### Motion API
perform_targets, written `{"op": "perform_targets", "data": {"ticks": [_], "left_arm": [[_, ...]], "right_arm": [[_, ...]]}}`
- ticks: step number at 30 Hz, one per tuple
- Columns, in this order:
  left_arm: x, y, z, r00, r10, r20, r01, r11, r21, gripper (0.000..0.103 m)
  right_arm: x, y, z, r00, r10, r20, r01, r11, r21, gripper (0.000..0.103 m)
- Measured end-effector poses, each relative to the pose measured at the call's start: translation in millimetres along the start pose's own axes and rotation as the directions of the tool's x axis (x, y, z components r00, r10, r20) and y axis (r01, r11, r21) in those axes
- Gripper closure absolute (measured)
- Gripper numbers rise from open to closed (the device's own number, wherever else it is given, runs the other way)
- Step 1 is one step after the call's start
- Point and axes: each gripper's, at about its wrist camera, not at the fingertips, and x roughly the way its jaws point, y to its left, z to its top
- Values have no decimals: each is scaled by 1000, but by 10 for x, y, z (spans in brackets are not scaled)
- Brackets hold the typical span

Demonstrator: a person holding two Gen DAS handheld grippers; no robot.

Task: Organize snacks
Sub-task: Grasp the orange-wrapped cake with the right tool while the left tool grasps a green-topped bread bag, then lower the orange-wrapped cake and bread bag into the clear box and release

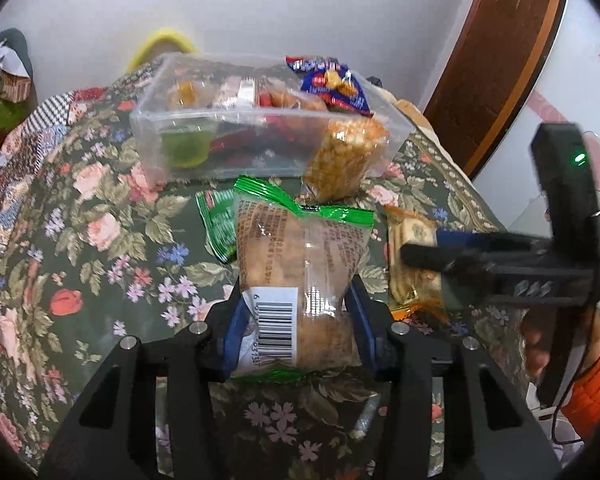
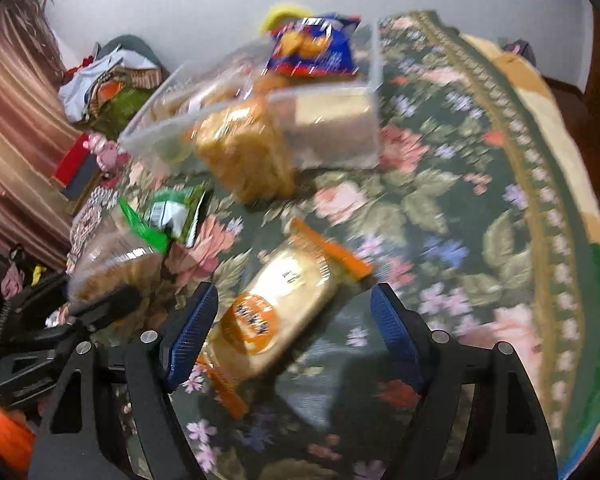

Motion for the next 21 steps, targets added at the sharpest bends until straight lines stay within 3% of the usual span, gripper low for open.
{"op": "perform_targets", "data": {"ticks": [2,4,7,14,21], "left_arm": [[-56,-7,23,1000,14,20,-14,1000,9,56],[-117,7,46,999,18,37,-18,1000,8,56],[-174,38,81,998,19,54,-19,1000,-1,56],[-243,66,227,995,29,93,-27,999,-17,56],[-319,87,483,987,53,152,-51,999,-17,56]], "right_arm": [[52,58,-28,1000,-16,-1,16,1000,-13,32],[52,107,-47,999,-35,7,35,999,-40,53],[49,117,-52,999,-39,8,40,997,-62,69],[-149,38,-24,997,-46,55,50,996,-74,72],[-428,66,263,987,-38,157,53,994,-91,72]]}}
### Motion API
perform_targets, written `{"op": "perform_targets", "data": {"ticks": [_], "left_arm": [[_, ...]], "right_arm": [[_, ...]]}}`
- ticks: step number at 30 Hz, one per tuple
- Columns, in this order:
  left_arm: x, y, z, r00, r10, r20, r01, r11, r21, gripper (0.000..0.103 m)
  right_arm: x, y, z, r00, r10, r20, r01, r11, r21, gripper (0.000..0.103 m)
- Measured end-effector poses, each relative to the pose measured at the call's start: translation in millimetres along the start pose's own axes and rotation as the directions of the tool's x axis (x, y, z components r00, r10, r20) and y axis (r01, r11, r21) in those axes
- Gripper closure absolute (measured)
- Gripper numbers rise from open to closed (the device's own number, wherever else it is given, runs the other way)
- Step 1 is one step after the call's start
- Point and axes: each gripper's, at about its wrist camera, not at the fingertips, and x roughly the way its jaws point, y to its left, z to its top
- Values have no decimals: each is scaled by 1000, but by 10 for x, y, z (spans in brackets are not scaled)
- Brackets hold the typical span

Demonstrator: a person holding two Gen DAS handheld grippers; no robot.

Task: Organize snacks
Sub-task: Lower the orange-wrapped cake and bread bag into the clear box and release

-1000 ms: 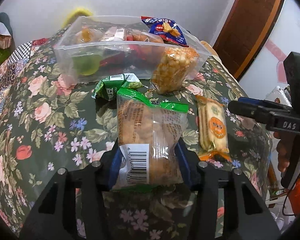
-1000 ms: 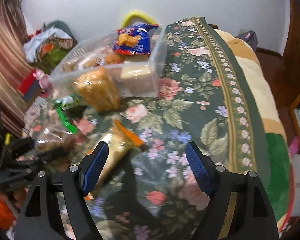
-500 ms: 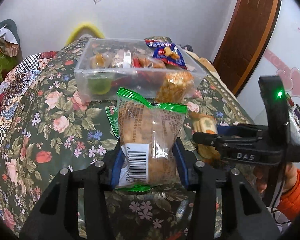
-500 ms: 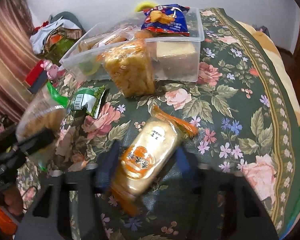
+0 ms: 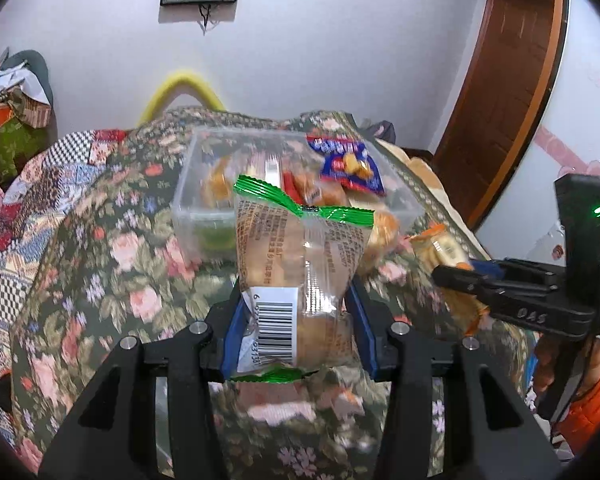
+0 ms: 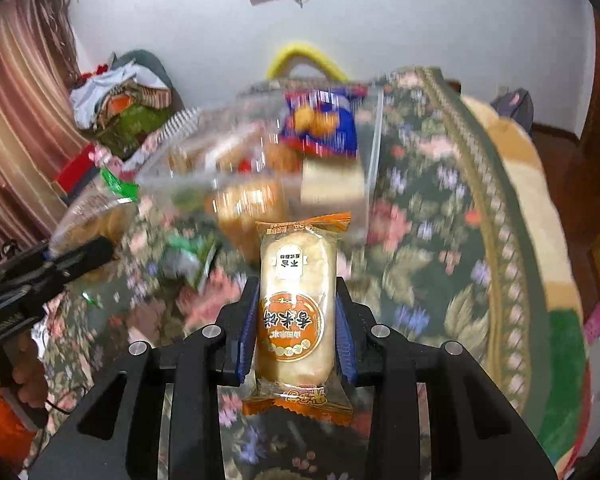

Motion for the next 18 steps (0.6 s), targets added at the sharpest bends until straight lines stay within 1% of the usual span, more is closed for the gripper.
{"op": "perform_targets", "data": {"ticks": [4,10,15,18], "left_arm": [[18,34,188,999,11,33,-11,1000,0,56],[114,100,435,998,26,64,-25,999,-20,56],[267,190,620,997,32,68,-29,999,-41,56],[381,251,729,997,33,62,-30,998,-51,56]], "right_arm": [[-80,58,260,998,-1,64,2,1000,-19,72],[-37,176,601,992,10,127,-4,999,-45,72],[77,303,808,988,11,152,2,996,-87,72],[183,367,949,989,20,148,-4,994,-105,72]]}}
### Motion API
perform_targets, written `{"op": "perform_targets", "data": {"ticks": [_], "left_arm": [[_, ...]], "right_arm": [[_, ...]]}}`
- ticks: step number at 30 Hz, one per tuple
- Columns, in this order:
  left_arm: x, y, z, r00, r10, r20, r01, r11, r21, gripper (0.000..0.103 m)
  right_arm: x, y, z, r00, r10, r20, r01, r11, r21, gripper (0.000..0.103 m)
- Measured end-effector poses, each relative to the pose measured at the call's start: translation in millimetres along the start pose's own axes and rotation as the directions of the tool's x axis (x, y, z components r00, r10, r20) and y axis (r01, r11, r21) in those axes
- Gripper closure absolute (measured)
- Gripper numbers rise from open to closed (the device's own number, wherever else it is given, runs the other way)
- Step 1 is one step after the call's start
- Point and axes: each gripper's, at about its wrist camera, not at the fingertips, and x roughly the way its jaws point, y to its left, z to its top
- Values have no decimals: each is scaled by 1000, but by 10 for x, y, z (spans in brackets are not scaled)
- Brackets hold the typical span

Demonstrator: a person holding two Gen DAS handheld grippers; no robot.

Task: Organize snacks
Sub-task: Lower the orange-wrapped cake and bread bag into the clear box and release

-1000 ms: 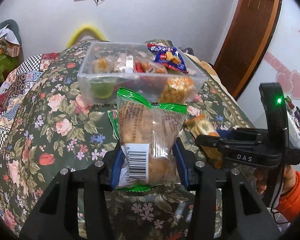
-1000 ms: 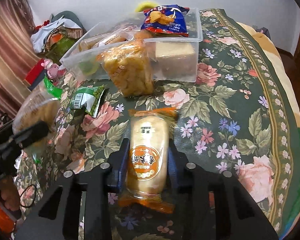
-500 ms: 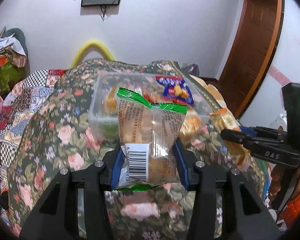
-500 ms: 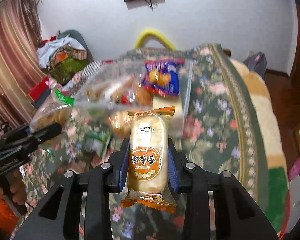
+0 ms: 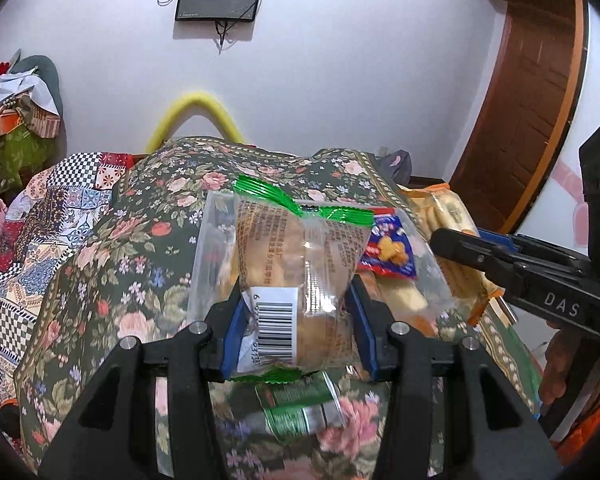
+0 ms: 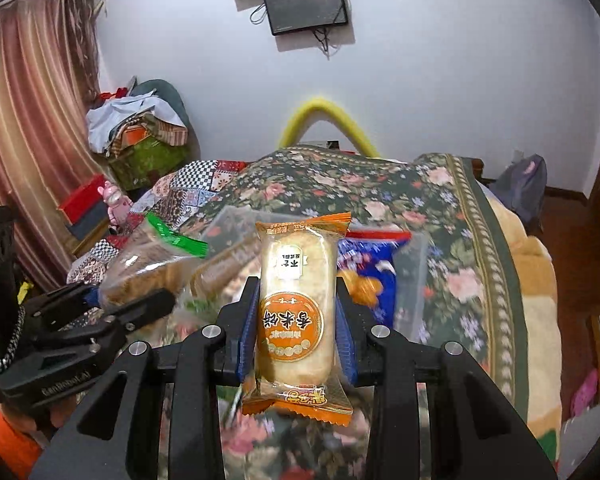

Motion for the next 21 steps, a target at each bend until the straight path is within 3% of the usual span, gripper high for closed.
{"op": "perform_targets", "data": {"ticks": [12,21], "left_arm": [[517,203,315,998,60,-30,-60,998,-5,56],[857,357,448,996,42,-82,-46,998,-48,56]], "right_arm": [[526,40,299,997,-16,-77,11,998,-55,72],[884,3,323,985,-28,-172,12,996,-91,72]]}}
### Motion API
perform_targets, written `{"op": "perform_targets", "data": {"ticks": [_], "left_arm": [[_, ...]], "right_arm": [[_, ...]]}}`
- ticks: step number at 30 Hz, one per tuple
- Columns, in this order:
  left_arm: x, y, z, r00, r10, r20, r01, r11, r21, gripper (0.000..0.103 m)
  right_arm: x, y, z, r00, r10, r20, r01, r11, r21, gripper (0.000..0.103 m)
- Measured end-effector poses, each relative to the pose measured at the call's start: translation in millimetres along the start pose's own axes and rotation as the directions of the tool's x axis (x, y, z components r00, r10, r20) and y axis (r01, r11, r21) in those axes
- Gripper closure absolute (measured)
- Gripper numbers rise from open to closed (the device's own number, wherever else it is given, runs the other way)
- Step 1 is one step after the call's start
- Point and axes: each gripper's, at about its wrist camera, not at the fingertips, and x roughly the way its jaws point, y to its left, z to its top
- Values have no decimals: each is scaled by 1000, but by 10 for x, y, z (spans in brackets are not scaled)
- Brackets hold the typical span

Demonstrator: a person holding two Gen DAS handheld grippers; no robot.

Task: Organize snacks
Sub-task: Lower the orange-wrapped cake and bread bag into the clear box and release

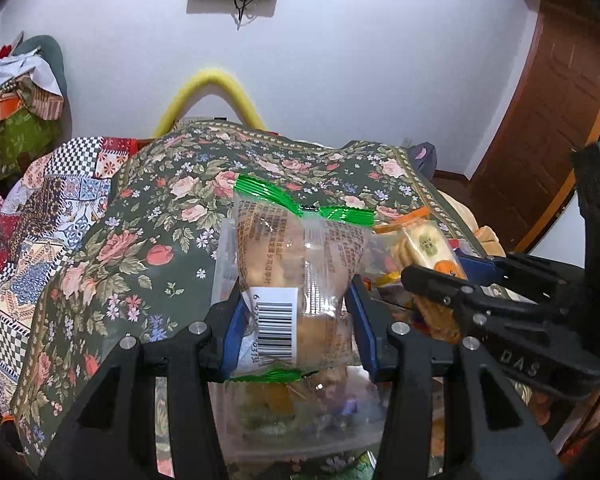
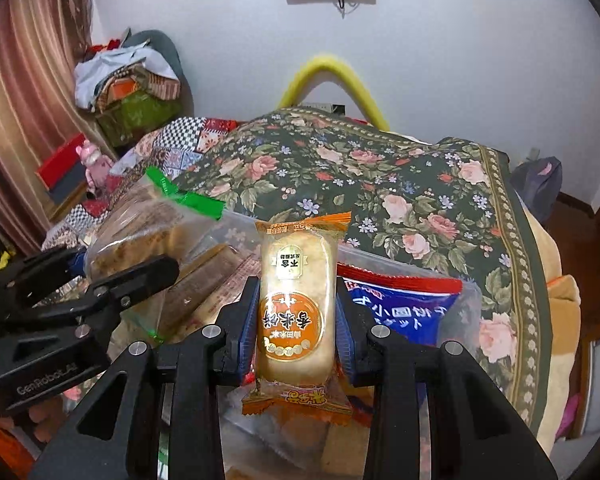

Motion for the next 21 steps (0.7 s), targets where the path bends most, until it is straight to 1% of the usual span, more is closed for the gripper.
{"op": "perform_targets", "data": {"ticks": [4,9,11,14,16,21], "left_arm": [[127,13,-3,1000,5,-28,-4,1000,4,56],[138,22,-22,999,7,-32,-7,1000,6,55],[125,26,-17,999,29,-29,-28,1000,9,52],[94,38,-11,999,28,-31,-28,1000,14,51],[49,42,-7,999,23,-26,-22,1000,12,51],[-200,-8,-22,1000,16,8,-17,999,35,50]], "right_arm": [[57,44,25,1000,-6,-8,6,1000,-28,72],[116,85,19,1000,-9,-11,8,999,-41,71],[117,94,15,1000,-6,-16,5,999,-43,71],[90,88,18,1000,-3,-12,3,999,-36,67],[65,87,18,1000,0,-7,0,999,-35,62],[-143,104,-11,999,-5,43,6,999,-37,56]]}}
